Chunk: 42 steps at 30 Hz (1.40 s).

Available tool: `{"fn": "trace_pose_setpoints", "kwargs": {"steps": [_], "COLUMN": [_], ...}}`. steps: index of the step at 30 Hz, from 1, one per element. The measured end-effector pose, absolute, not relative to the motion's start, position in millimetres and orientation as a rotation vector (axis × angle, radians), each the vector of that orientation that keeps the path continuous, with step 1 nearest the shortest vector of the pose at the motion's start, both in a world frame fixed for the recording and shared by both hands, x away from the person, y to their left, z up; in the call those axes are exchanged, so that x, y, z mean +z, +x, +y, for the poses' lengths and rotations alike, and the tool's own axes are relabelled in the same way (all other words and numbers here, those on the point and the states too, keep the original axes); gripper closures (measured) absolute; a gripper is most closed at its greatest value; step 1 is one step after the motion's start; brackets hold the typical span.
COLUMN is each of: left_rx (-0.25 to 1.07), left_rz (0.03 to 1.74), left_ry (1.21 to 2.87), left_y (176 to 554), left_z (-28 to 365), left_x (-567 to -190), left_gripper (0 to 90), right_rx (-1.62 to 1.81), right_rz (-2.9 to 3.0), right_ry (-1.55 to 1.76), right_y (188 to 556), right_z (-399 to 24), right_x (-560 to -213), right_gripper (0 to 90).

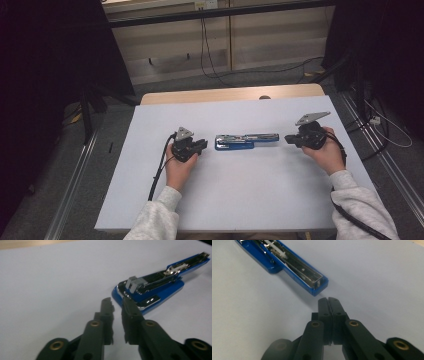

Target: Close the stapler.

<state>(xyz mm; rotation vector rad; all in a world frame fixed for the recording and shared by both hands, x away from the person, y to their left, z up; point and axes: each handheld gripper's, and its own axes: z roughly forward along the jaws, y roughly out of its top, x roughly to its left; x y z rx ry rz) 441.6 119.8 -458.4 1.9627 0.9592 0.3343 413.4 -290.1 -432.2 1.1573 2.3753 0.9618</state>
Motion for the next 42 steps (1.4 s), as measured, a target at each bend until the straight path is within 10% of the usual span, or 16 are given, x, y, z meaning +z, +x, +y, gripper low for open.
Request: {"fn": "trace_pose_setpoints", "kwargs": {"steps": [42], "left_rx": [0.241], "left_rz": [0.902], "left_ry": [2.055], "left_y": [454], "left_z": [92], "left_x": [-461], "left_gripper": [90.0], "right_rx": [0.881], "right_rz": [2.449], "right_ry": [1.099], "right_y": [423], "right_z": [-271], "right_x": [-446], "right_gripper": [90.0]}}
